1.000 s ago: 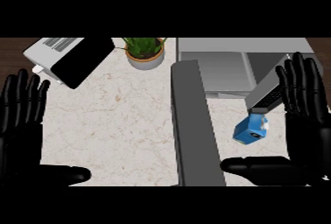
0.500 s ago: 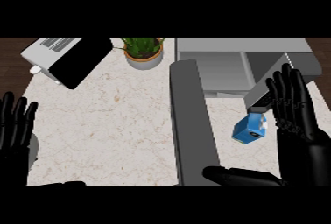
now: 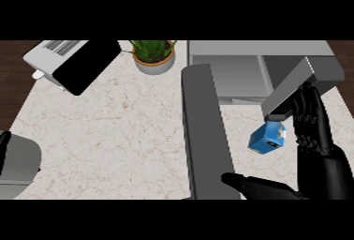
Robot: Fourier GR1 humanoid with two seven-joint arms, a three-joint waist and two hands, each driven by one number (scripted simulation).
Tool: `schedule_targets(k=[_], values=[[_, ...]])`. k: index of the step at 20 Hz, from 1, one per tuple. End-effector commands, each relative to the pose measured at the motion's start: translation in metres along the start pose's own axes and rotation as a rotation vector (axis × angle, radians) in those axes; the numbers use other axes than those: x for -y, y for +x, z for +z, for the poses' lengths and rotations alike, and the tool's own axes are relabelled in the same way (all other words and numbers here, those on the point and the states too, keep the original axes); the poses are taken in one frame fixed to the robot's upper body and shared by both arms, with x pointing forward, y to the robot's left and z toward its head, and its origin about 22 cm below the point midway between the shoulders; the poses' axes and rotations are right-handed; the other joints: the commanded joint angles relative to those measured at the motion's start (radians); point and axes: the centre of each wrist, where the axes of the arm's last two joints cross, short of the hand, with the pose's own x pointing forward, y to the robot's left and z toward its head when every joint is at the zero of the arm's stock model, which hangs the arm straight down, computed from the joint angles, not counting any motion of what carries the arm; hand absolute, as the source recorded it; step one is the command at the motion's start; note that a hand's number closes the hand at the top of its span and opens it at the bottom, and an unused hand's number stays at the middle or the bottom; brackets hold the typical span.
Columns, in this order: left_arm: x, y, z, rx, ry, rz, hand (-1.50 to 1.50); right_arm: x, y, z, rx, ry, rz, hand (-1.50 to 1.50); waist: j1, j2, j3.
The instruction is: Pick up the milk, place it into the microwave and close the microwave
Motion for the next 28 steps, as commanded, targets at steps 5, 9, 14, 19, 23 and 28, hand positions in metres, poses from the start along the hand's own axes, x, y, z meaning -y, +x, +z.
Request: schedule_targets(k=[5, 9, 14, 19, 23, 28], values=[[-0.012, 0.009, 0.021, -0.01, -0.007, -0.006, -1.5, 0.018, -0.045, -0.006, -0.051, -0.015, 0.004, -1.5, 0.001, 0.001, 0.0], [-0.031, 0.009, 0.025, 0.003, 0.009, -0.013, -1.5, 0.01, -0.068, 0.003, -0.092, -0.068, 0.012, -1.5, 0.002, 0.001, 0.0], [-0.021, 0.007, 0.037, -0.03, -0.017, -0.001, -1.5, 0.021, -0.092, 0.005, -0.127, -0.115, 0.024, -1.5, 0.001, 0.001, 0.0], [-0.042, 0.023, 0.03, 0.01, -0.007, -0.002, -1.5, 0.031, -0.112, 0.005, -0.153, -0.144, 0.051, -1.5, 0.0, 0.001, 0.0], [-0.028, 0.028, 0.041, -0.016, 0.01, -0.016, -1.5, 0.044, -0.146, 0.024, -0.171, -0.17, 0.066, -1.5, 0.0, 0.001, 0.0], [-0.043, 0.018, 0.048, 0.005, -0.008, -0.003, -1.5, 0.068, -0.168, 0.016, -0.207, -0.147, 0.071, -1.5, 0.003, 0.001, 0.0]])
